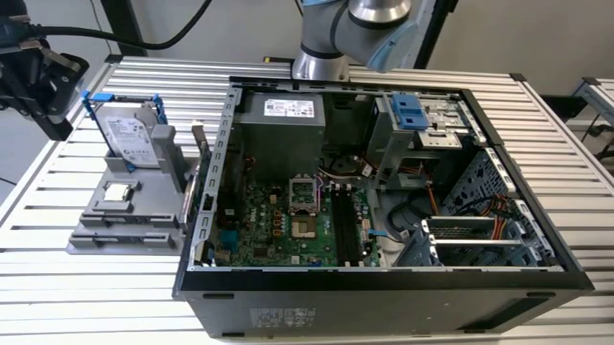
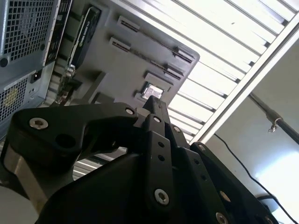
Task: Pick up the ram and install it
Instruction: 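Reach for the ram, then pick up the ram and move it above insertion slot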
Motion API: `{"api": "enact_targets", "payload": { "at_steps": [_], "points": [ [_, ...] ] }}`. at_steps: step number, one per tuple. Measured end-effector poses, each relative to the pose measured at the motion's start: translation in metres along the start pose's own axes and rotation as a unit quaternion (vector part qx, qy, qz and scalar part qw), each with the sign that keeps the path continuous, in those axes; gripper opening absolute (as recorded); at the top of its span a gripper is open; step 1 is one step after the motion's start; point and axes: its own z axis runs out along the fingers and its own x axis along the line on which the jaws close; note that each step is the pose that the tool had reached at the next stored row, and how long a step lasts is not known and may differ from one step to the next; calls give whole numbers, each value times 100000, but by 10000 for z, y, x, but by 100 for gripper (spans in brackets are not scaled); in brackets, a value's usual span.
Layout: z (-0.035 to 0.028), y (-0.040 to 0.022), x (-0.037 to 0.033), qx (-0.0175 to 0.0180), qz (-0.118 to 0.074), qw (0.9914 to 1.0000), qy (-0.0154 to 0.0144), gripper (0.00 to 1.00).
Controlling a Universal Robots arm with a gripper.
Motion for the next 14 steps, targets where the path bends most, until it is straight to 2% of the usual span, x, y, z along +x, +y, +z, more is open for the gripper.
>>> {"api": "enact_targets", "payload": {
  "at_steps": [8, 14],
  "points": [
    [0, -2, 0, -2, -67, 100000, 1, 0],
    [0, -2, 0, -46, -2817, 99960, 135, 0]
  ]
}}
